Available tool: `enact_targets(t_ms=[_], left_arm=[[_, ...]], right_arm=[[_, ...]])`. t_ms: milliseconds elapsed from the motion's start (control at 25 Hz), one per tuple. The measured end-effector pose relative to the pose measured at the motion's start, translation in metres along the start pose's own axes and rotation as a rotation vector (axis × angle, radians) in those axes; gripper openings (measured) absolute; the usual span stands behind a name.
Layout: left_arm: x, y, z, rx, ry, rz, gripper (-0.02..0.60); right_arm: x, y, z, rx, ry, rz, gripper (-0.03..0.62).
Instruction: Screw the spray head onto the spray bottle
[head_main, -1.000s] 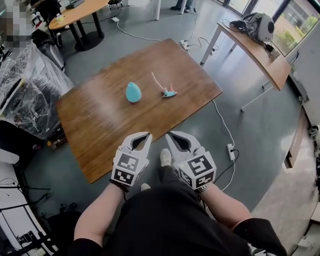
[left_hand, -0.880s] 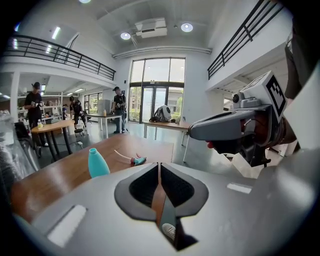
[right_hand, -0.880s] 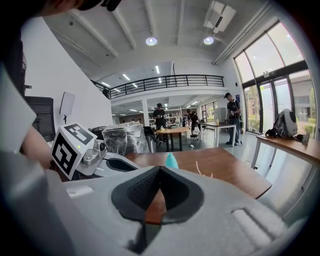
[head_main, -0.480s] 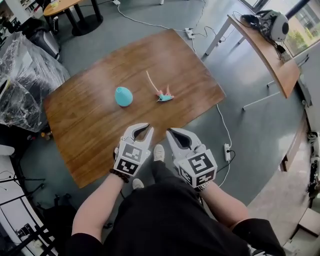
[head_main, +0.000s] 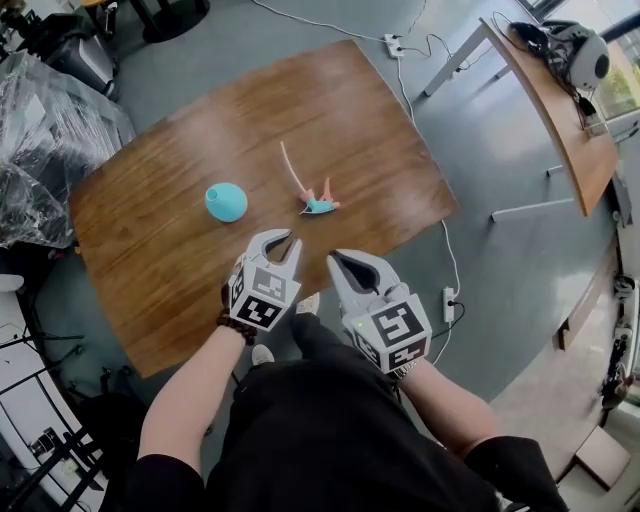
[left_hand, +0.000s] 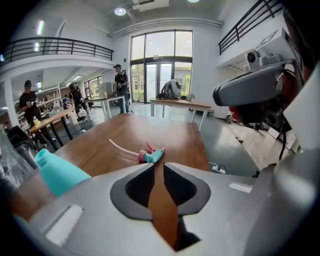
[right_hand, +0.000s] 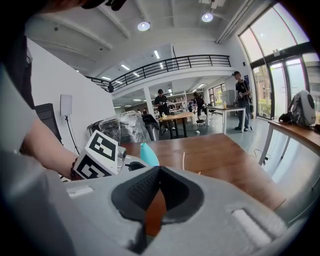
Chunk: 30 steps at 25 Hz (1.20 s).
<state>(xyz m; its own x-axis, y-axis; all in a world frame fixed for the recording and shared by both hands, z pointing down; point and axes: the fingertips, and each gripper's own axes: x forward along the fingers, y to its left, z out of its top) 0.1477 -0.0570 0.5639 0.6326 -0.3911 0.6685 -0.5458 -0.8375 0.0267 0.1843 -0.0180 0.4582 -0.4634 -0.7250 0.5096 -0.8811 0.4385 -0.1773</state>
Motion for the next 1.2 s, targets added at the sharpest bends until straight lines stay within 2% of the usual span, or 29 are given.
enact_targets(t_ms=[280,520,1200], left_arm=[[0.042,0.009,-0.012,0.083,0.105,0.018,0.066],[0.063,0.013,-0.023,0.137,0.163,0.025,0.067],[0.091,0.025,-0.034,0.179,0.214,-0.011,0.078]], right_arm=[[0.012,-0.025,-0.004,0.003,0.033,0.044,-0.008],[0.013,-0.037,-0.006,0.011,0.043,0.052,-0.008],[0.010,-0.042,-0.006,0.018,0.054,0.003,-0.008]])
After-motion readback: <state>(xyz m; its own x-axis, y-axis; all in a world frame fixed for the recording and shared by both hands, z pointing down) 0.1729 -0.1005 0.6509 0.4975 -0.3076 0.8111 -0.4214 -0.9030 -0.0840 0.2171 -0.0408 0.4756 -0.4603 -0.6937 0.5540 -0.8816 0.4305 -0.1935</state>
